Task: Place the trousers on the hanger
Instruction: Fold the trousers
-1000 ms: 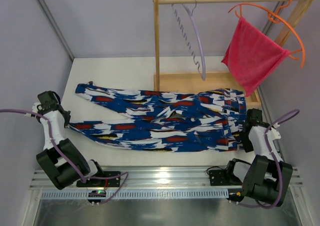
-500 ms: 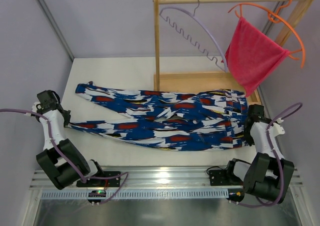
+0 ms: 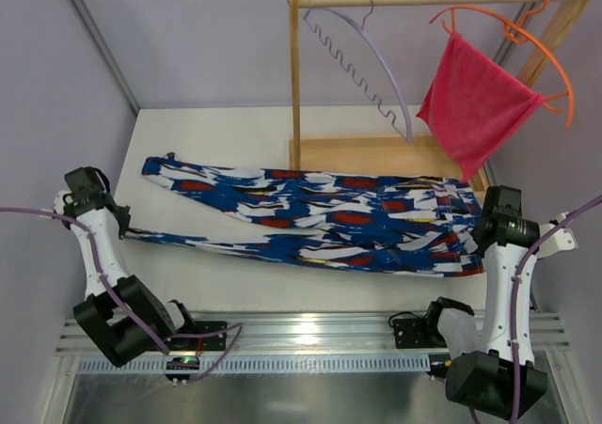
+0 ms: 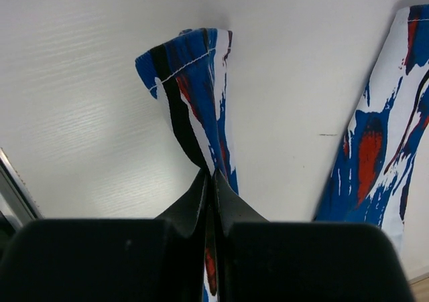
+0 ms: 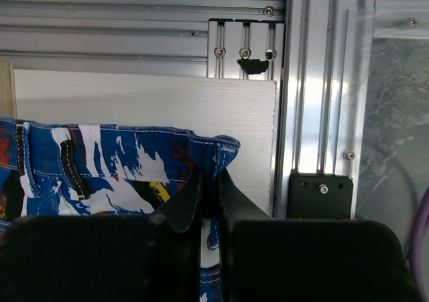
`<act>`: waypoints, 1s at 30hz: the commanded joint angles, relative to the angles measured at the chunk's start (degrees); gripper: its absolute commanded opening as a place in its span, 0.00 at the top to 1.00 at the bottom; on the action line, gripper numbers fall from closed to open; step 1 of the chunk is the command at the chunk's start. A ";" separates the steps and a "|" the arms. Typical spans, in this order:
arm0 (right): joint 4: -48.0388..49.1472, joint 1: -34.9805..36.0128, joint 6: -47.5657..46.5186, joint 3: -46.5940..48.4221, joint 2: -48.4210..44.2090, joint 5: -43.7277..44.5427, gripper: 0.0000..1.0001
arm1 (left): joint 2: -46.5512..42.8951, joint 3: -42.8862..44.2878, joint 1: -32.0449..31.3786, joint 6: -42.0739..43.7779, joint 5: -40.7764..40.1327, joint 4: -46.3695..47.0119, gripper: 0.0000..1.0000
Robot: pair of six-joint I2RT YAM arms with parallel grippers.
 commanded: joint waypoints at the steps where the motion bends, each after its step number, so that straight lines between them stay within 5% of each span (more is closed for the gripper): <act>1: -8.76 -0.47 2.98 4.80 -0.80 7.39 0.97 | -2.34 2.91 0.36 -1.60 -0.30 -0.50 1.00; 17: -18.70 -0.47 6.94 9.11 -12.92 12.39 0.96 | -10.16 4.31 0.27 0.50 -3.89 -5.95 1.00; 25: -18.88 -0.38 7.03 10.96 -15.39 14.67 0.96 | -6.48 13.88 -4.73 4.02 -14.34 -10.08 1.00; 30: -18.79 -0.38 8.17 13.24 -15.49 16.61 0.96 | -4.19 14.69 -5.35 3.41 -11.64 -8.59 1.00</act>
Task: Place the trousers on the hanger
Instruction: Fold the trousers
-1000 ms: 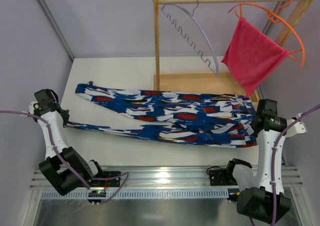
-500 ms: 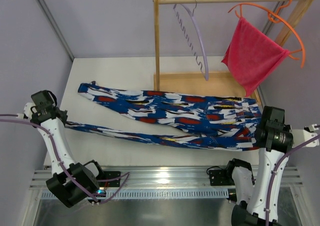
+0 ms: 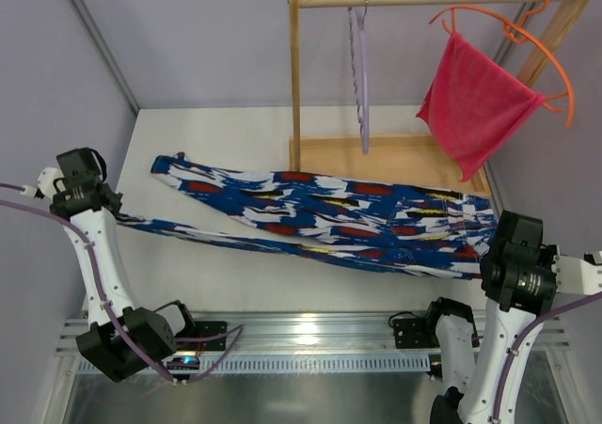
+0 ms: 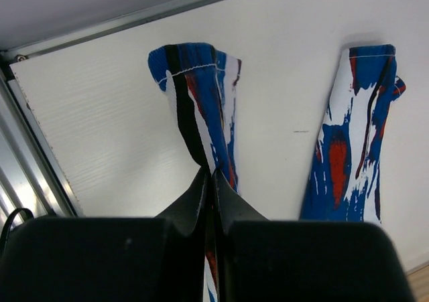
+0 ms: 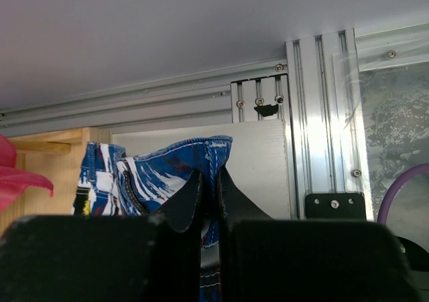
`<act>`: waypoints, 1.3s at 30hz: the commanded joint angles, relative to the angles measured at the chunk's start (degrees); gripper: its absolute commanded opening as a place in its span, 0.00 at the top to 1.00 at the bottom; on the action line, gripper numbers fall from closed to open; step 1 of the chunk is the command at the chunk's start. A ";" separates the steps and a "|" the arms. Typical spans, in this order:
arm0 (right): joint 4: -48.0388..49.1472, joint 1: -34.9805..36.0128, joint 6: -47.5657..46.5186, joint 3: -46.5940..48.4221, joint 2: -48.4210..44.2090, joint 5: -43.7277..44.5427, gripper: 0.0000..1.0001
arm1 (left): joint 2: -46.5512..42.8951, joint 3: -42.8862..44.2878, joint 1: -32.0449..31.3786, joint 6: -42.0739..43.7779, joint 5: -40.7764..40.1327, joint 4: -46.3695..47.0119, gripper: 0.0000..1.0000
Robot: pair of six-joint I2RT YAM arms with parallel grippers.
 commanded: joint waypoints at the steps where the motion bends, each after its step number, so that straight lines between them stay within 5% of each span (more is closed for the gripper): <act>1: -8.93 -0.47 1.68 4.54 0.50 9.49 0.96 | 1.17 0.86 0.37 -0.04 -2.87 3.28 1.00; 11: -7.45 -0.47 2.47 0.95 -3.27 3.43 0.96 | 2.05 -4.15 1.78 -0.31 2.41 9.42 1.00; 16: 9.24 -0.47 -7.36 -5.11 -5.31 -4.47 0.96 | 5.37 -5.74 1.78 -0.93 3.72 14.08 0.99; 27: 17.42 -0.38 -6.76 -7.59 18.05 -1.84 0.96 | 17.95 0.15 0.64 -0.23 10.22 20.67 1.00; 39: 26.22 -0.47 -12.73 -6.88 29.50 -2.38 0.96 | 32.98 14.82 -3.84 3.11 16.30 20.77 1.00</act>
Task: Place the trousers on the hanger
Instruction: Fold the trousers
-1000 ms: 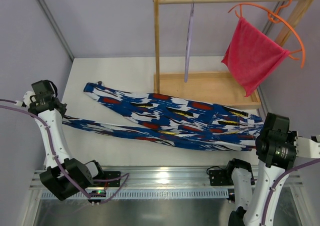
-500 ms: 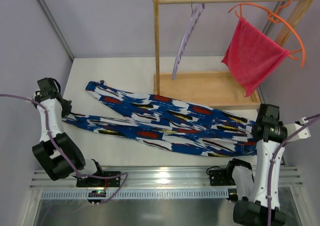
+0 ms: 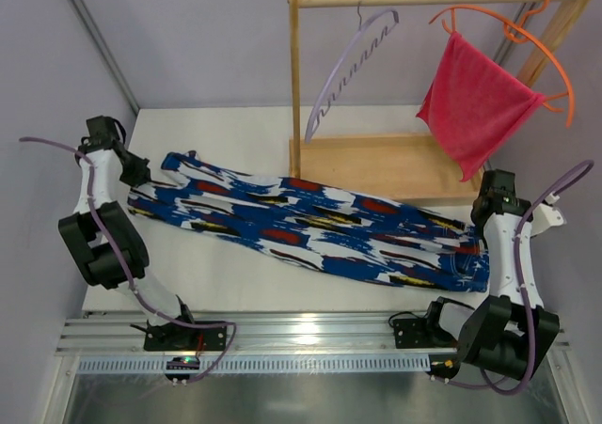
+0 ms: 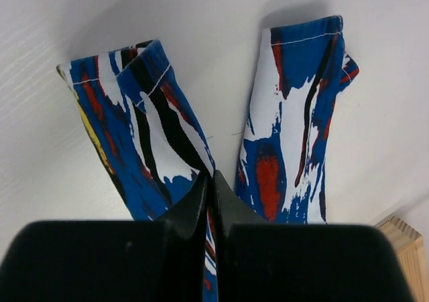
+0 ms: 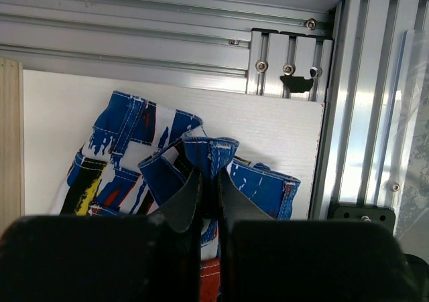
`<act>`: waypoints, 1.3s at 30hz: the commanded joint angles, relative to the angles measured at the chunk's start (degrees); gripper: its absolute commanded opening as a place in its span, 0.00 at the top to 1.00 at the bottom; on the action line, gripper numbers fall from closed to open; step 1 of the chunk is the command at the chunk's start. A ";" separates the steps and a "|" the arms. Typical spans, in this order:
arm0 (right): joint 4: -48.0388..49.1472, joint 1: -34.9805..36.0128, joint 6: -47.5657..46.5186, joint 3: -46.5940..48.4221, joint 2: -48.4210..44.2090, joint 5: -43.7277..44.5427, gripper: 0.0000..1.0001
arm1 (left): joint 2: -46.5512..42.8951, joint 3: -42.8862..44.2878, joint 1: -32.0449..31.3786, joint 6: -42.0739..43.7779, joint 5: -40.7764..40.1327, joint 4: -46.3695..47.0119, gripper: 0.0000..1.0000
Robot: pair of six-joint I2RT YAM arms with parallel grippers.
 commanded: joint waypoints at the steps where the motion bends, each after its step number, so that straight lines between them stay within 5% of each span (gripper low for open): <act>1: 4.87 -0.29 -3.12 2.80 1.53 4.90 0.96 | 0.87 6.73 0.24 2.50 -2.28 4.49 1.00; 16: 7.50 -0.38 -4.87 7.55 7.50 4.82 0.96 | 16.42 24.40 -2.48 5.92 -1.85 1.94 0.98; 24: 17.68 -0.38 -8.65 6.24 12.69 3.06 0.96 | 28.73 35.31 -2.57 5.23 18.34 14.57 0.89; 28: 23.84 -0.38 -15.05 4.31 12.96 -0.62 0.96 | 29.80 37.07 -2.75 7.07 21.28 18.02 0.87; 30: 24.73 -0.38 -17.43 3.60 12.26 -3.88 0.73 | 28.39 36.02 -2.84 8.73 18.48 14.86 0.69; 32: 26.22 -0.38 -20.07 2.81 11.20 -8.42 0.62 | 26.82 33.66 -2.75 9.88 15.23 10.93 0.49; 39: 27.45 -0.29 -26.58 1.93 3.74 -22.92 0.43 | 23.47 21.62 -2.75 13.57 6.77 8.88 0.41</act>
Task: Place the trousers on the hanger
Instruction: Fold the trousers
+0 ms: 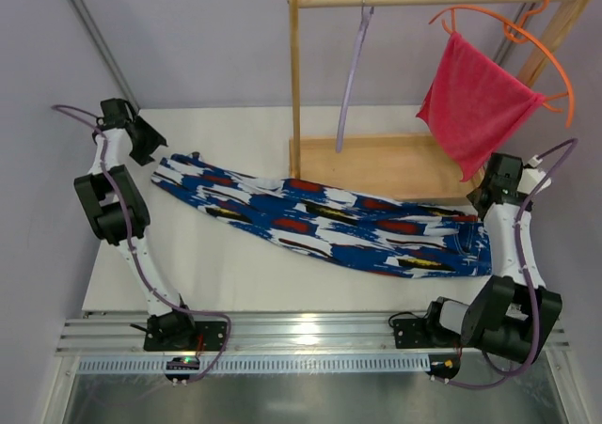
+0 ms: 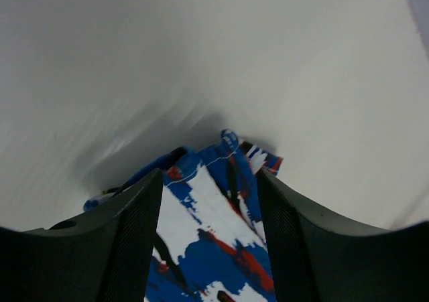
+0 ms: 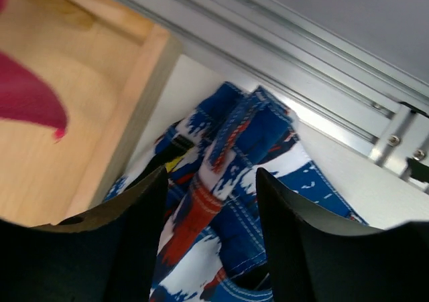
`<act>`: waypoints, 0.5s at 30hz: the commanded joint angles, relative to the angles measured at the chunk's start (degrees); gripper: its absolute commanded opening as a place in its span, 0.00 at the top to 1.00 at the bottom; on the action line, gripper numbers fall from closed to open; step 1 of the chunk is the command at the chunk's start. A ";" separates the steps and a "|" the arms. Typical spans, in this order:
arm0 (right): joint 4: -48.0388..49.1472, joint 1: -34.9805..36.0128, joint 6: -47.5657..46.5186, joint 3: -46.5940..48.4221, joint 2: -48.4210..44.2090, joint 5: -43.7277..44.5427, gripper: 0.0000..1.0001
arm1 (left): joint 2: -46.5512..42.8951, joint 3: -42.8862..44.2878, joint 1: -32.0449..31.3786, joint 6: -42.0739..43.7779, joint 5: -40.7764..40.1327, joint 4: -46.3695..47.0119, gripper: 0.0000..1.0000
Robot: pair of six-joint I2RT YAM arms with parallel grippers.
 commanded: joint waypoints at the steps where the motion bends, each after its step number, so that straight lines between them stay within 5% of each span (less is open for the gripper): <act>1: 4.00 -0.20 -6.34 0.53 -6.38 -11.08 0.41 | -2.63 -3.23 0.22 3.69 -3.79 -2.05 0.40; 5: 4.97 1.46 -7.93 0.27 -11.57 -20.93 0.25 | -1.14 -4.19 0.05 6.15 -2.12 -3.72 0.37; 15: 2.69 15.61 -7.50 0.71 -17.21 -21.04 0.22 | 3.69 -3.06 -1.79 7.92 -2.28 -1.25 0.34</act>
